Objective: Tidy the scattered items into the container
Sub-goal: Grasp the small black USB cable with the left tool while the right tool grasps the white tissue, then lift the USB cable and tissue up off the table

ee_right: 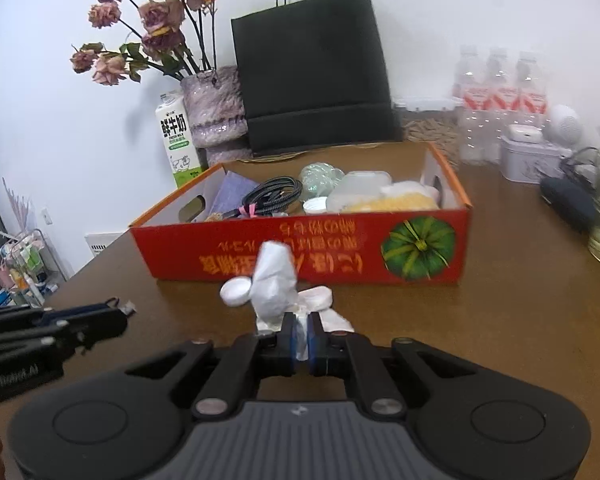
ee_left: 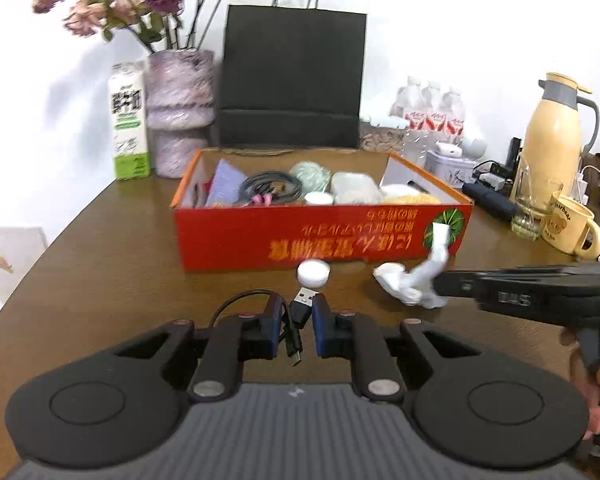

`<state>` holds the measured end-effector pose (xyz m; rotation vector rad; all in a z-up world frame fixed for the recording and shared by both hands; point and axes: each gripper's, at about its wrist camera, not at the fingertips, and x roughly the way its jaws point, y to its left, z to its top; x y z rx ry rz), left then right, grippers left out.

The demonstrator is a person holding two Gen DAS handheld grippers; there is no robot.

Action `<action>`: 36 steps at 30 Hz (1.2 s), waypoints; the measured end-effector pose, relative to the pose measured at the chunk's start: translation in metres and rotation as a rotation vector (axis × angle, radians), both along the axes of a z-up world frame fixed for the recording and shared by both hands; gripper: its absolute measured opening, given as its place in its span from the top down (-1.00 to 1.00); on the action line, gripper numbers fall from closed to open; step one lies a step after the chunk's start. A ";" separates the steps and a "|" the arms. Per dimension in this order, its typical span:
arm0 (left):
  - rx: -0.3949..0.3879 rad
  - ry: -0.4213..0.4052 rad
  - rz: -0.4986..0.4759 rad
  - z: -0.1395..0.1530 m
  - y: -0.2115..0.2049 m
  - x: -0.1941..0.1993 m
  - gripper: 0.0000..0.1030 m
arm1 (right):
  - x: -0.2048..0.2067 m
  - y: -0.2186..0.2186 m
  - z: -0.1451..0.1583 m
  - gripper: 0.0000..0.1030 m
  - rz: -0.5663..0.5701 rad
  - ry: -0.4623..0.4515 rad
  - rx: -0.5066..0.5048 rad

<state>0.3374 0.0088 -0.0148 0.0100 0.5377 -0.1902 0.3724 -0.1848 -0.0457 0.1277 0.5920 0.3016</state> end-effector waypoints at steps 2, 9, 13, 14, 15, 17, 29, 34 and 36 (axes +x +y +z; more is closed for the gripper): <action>0.006 0.023 0.015 -0.003 0.002 -0.007 0.68 | -0.015 0.001 -0.003 0.90 0.014 0.017 -0.010; -0.012 0.016 0.036 0.005 0.013 -0.034 0.68 | -0.069 0.009 0.005 0.85 0.112 0.070 -0.095; -0.008 0.021 0.042 0.005 0.014 -0.043 0.67 | -0.082 -0.002 0.013 -0.22 0.091 0.061 -0.052; -0.007 0.026 0.045 0.005 0.013 -0.044 0.67 | -0.081 -0.005 0.013 -0.23 0.068 0.055 -0.038; -0.005 0.029 0.044 0.004 0.012 -0.045 0.67 | -0.079 -0.005 0.013 -0.23 0.061 0.053 -0.041; -0.004 0.027 0.044 0.004 0.010 -0.048 0.67 | -0.074 0.000 0.008 -0.22 0.069 0.050 -0.062; 0.019 0.051 0.063 0.003 0.008 -0.069 0.67 | -0.102 0.023 -0.013 0.67 0.144 0.077 -0.146; 0.035 0.016 0.015 0.013 -0.002 -0.091 0.67 | -0.133 -0.004 0.003 0.79 0.043 0.031 -0.083; 0.025 0.000 0.013 0.020 -0.005 -0.101 0.67 | -0.146 -0.015 0.017 0.79 0.012 -0.013 -0.080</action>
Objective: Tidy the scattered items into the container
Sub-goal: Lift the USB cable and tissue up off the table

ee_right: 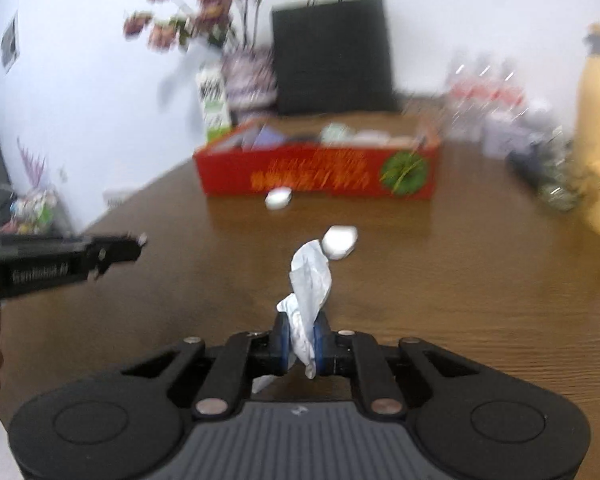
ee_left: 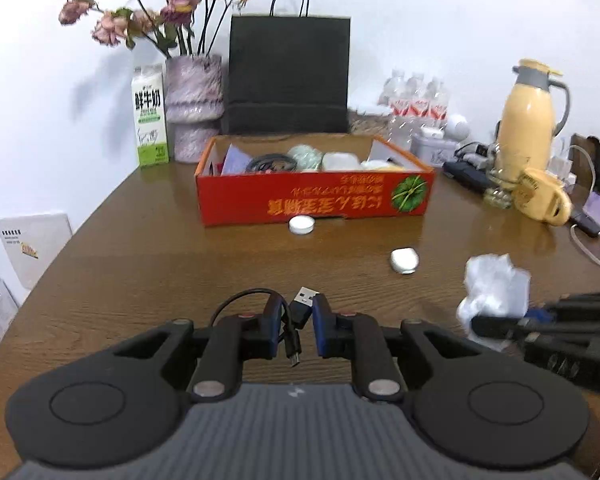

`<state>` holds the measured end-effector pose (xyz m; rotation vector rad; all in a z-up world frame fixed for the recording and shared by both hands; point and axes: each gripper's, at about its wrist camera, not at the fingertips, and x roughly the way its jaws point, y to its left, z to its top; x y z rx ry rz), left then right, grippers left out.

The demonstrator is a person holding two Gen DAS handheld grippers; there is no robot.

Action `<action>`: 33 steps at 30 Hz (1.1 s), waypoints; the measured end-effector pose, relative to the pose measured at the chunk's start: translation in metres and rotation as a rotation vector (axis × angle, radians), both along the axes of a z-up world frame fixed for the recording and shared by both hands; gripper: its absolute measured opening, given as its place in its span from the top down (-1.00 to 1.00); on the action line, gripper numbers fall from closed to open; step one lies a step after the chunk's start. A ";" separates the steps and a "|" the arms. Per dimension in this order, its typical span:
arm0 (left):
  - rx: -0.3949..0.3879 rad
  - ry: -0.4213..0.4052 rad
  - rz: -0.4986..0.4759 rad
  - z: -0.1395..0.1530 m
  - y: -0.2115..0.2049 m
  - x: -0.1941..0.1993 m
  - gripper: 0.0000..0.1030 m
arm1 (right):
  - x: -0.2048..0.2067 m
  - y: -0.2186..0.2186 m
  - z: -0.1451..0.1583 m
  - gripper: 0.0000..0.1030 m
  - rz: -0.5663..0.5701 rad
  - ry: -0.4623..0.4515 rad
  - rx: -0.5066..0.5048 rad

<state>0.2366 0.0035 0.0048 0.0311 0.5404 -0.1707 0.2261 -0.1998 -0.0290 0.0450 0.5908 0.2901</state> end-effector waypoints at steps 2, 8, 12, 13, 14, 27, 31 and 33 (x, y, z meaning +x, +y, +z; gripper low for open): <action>-0.035 -0.011 0.005 0.009 0.000 -0.010 0.67 | -0.010 -0.008 0.012 0.79 -0.018 -0.027 0.003; -0.072 -0.049 -0.006 0.032 -0.001 -0.046 0.67 | -0.044 -0.017 0.041 0.78 -0.018 -0.110 0.008; -0.076 -0.088 -0.010 0.044 -0.002 -0.081 0.67 | -0.077 -0.014 0.060 0.78 0.020 -0.165 0.026; -0.078 -0.097 -0.008 0.047 -0.003 -0.090 0.67 | -0.086 -0.014 0.065 0.78 0.032 -0.180 0.027; -0.081 -0.104 -0.006 0.048 -0.005 -0.097 0.67 | -0.095 -0.010 0.070 0.78 0.045 -0.195 0.026; -0.125 -0.145 -0.066 0.058 -0.013 -0.168 0.67 | -0.171 -0.009 0.088 0.77 0.072 -0.213 0.033; -0.132 -0.117 -0.037 0.053 -0.005 -0.162 0.67 | -0.164 -0.009 0.081 0.77 0.071 -0.184 0.044; -0.135 -0.110 -0.024 0.052 -0.001 -0.158 0.67 | -0.156 -0.009 0.076 0.77 0.065 -0.169 0.042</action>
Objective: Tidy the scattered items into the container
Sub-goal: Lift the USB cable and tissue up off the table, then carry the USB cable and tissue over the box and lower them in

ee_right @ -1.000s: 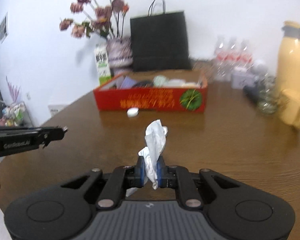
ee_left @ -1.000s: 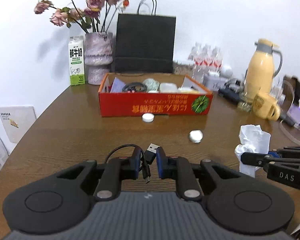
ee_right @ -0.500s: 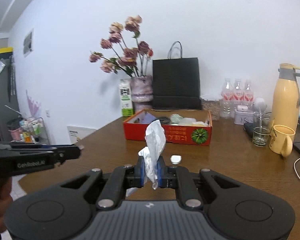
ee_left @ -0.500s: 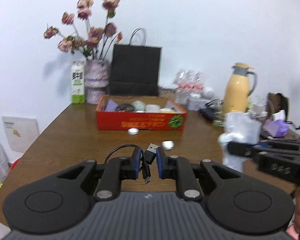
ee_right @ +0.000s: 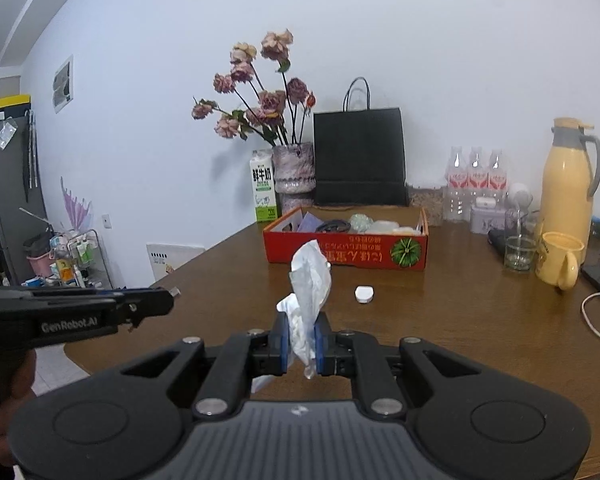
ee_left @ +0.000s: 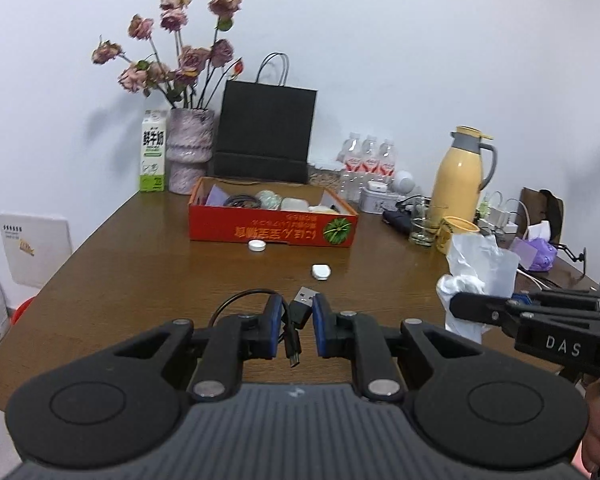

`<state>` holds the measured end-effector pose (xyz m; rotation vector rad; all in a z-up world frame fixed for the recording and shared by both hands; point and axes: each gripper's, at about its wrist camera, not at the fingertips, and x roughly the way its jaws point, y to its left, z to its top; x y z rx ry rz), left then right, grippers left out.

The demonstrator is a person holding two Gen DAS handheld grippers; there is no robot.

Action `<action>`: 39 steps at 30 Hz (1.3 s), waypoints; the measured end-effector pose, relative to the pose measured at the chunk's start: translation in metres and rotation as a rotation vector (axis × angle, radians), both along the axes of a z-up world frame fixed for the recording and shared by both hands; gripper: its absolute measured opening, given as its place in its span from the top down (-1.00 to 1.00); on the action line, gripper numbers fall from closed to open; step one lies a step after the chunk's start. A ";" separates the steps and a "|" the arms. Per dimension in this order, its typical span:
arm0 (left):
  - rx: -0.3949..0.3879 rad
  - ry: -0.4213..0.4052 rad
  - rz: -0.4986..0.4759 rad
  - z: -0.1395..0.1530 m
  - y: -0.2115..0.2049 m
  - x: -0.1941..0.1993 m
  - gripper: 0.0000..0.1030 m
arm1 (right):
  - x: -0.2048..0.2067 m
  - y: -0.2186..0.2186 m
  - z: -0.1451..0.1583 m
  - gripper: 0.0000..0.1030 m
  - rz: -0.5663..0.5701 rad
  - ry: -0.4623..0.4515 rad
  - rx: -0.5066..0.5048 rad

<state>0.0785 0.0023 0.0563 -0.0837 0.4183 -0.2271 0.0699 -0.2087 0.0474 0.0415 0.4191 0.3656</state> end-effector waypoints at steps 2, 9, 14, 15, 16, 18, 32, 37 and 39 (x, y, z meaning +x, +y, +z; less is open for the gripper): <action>0.001 0.002 0.011 0.000 0.004 0.008 0.67 | 0.011 -0.001 -0.003 0.77 -0.009 0.013 -0.005; -0.026 0.021 -0.049 0.026 0.019 0.066 0.67 | 0.074 0.000 0.016 0.77 0.010 0.012 -0.074; -0.027 0.021 -0.106 0.065 0.039 0.124 0.67 | 0.134 -0.004 0.051 0.77 0.069 -0.011 -0.111; -0.017 0.012 -0.105 0.072 0.042 0.138 0.67 | 0.148 -0.005 0.057 0.77 0.066 -0.018 -0.118; -0.007 0.001 -0.100 0.078 0.045 0.152 0.67 | 0.164 -0.007 0.062 0.76 0.052 -0.033 -0.126; 0.010 -0.012 -0.086 0.085 0.046 0.178 0.67 | 0.194 -0.009 0.071 0.76 0.015 -0.061 -0.144; 0.059 0.196 -0.089 0.083 0.041 0.390 0.67 | 0.439 0.004 0.061 0.75 0.048 0.228 -0.046; 0.108 0.353 -0.060 0.029 0.037 0.456 0.67 | 0.501 0.026 0.001 0.71 0.008 0.362 -0.050; 0.120 0.405 -0.016 0.005 0.038 0.474 0.67 | 0.512 0.031 -0.018 0.71 0.009 0.401 -0.033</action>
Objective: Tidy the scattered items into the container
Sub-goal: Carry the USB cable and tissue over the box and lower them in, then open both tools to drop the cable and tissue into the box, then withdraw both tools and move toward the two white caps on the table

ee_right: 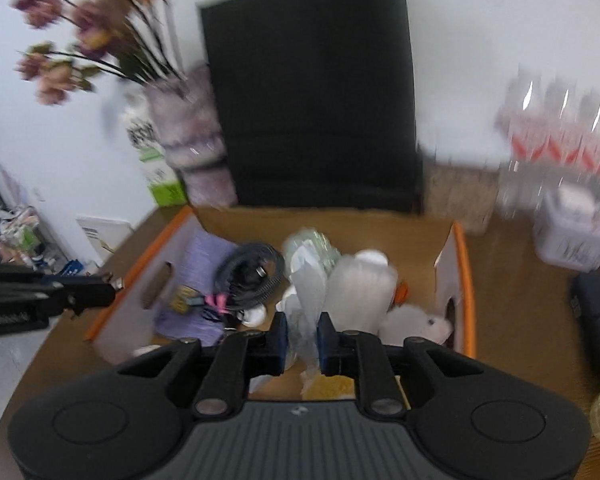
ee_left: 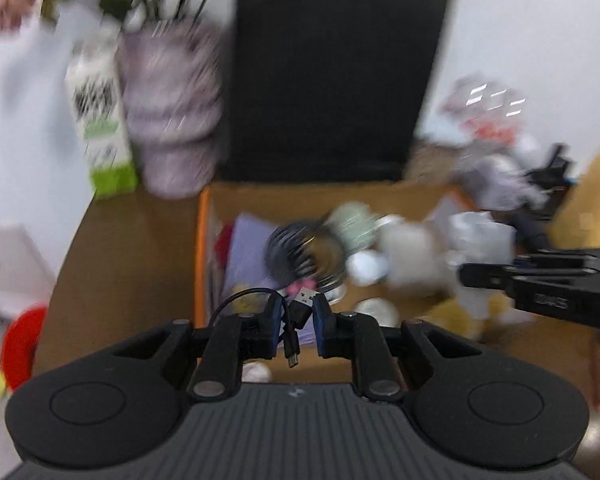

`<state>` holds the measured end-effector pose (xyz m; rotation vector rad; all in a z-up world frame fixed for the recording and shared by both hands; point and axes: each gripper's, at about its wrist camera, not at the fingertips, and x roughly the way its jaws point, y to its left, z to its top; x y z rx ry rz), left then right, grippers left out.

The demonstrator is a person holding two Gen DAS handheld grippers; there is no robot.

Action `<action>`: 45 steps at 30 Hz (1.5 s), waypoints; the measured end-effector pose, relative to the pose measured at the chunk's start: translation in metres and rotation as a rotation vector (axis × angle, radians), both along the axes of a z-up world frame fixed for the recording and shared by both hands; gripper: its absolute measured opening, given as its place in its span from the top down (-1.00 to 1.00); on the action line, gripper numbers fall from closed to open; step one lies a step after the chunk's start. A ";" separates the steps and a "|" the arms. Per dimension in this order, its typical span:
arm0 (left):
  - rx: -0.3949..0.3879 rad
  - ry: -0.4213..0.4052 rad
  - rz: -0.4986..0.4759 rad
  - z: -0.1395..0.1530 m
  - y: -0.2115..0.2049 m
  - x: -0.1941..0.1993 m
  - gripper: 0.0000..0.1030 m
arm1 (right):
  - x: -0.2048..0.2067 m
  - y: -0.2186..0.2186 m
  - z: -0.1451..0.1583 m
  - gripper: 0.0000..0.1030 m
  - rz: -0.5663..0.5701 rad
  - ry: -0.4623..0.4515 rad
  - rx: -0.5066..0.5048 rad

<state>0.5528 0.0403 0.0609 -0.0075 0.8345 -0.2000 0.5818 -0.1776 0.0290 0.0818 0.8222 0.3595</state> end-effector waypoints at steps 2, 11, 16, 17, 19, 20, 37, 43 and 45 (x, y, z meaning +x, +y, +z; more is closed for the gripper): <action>0.031 0.013 -0.003 -0.021 -0.002 0.012 0.67 | 0.008 0.010 -0.016 0.71 0.007 0.033 -0.018; 0.185 0.094 -0.002 -0.068 -0.021 0.024 0.69 | 0.035 0.023 -0.067 0.75 0.011 0.134 -0.197; 0.065 0.213 -0.011 -0.080 -0.014 0.027 0.77 | 0.032 0.026 -0.068 0.75 0.028 0.133 -0.222; 0.067 0.209 -0.002 -0.080 -0.014 0.027 0.77 | 0.033 0.026 -0.069 0.75 0.036 0.128 -0.233; 0.066 0.223 0.016 -0.079 -0.015 0.025 0.77 | 0.032 0.027 -0.069 0.71 0.049 0.126 -0.254; 0.056 0.232 0.025 -0.080 -0.015 0.027 0.77 | 0.030 0.027 -0.068 0.67 0.057 0.127 -0.256; -0.015 0.043 0.077 -0.002 -0.019 -0.031 -0.55 | -0.025 -0.011 0.011 -0.60 -0.033 -0.001 -0.130; -0.018 0.050 0.141 0.028 -0.003 -0.067 -0.67 | -0.078 -0.024 0.047 -0.71 -0.049 -0.048 -0.158; -0.016 0.051 0.153 0.037 0.002 -0.082 -0.72 | -0.096 -0.027 0.055 -0.71 -0.054 -0.054 -0.171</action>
